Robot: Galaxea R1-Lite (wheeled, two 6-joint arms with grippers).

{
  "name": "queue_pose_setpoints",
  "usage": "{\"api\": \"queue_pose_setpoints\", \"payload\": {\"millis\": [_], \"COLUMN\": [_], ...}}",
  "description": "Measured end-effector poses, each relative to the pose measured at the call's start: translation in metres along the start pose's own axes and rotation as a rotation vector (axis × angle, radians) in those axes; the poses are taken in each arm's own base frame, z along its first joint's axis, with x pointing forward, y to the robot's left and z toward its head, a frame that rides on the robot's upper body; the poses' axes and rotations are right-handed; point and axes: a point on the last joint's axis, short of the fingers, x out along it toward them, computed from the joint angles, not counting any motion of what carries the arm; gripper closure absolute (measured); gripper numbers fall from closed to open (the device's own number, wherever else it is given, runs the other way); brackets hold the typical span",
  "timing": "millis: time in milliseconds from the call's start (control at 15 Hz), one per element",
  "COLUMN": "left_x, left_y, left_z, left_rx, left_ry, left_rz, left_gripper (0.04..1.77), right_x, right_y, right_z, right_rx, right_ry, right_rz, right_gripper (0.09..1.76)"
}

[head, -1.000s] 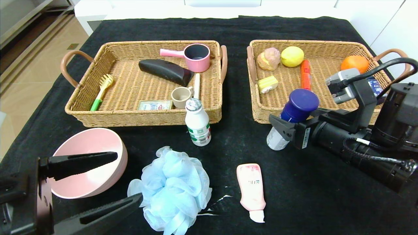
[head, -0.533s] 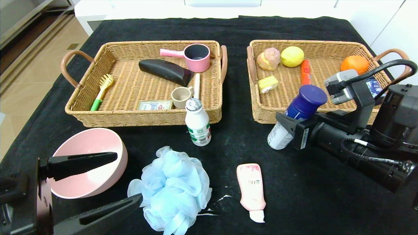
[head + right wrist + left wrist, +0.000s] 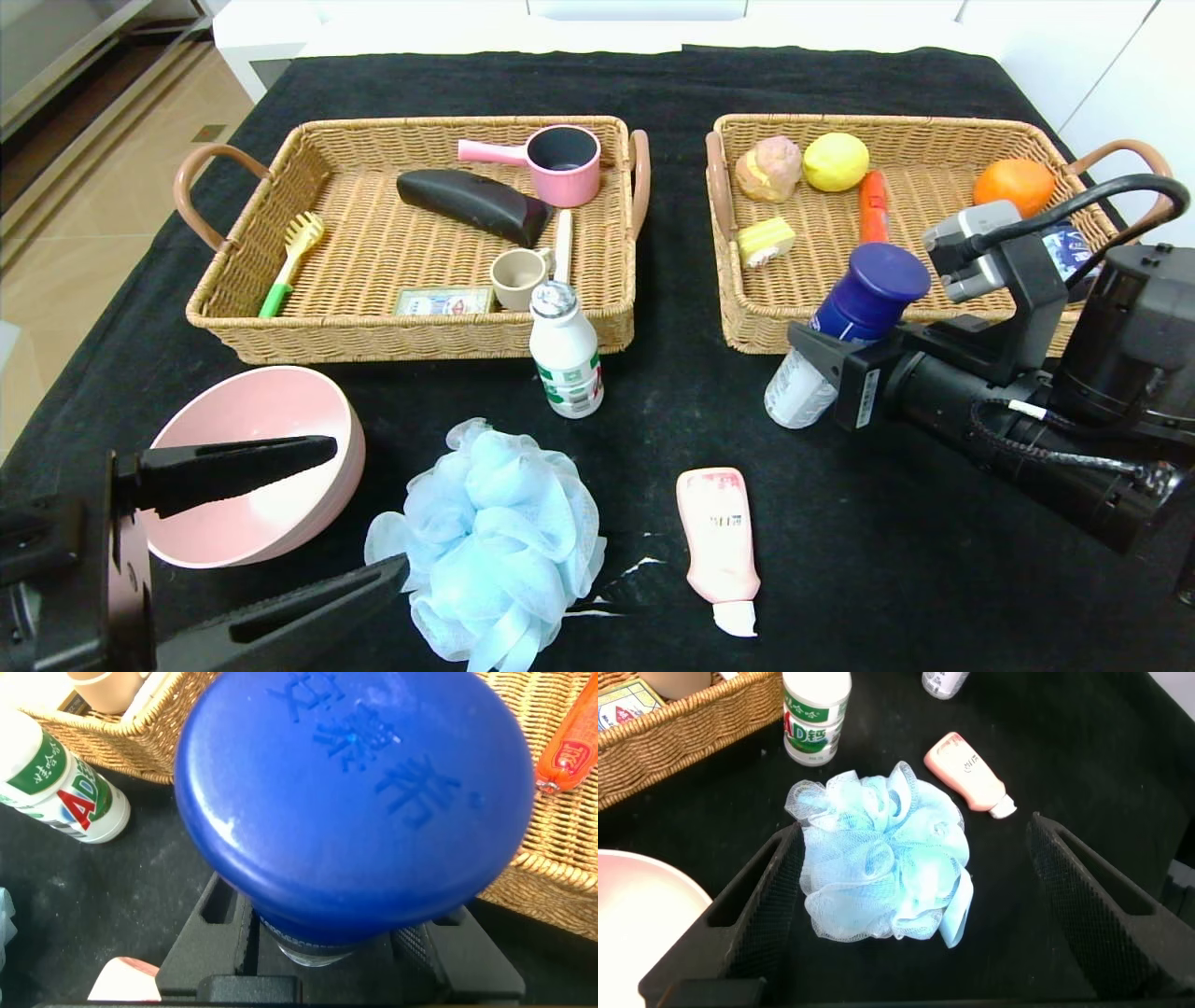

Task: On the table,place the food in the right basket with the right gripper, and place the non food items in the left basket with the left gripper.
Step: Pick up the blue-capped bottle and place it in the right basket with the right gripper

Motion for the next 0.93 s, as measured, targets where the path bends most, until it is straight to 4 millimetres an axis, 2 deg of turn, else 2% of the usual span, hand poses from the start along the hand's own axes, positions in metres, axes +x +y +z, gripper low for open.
{"api": "queue_pose_setpoints", "payload": {"millis": [467, 933], "left_x": [0.0, 0.001], "left_y": [0.0, 0.0], "left_z": [0.0, -0.001], "left_rx": [0.0, 0.0], "left_ry": [0.001, 0.005], "left_rz": [-0.003, -0.005], "left_gripper": [0.09, 0.09], "right_x": [-0.004, -0.033], "right_y": [-0.001, -0.003], "right_z": [0.004, 0.021], "right_rx": [-0.004, -0.007], "right_ry": [-0.006, -0.002], "right_rz": [0.006, 0.019], "right_gripper": [1.01, 1.01]}}
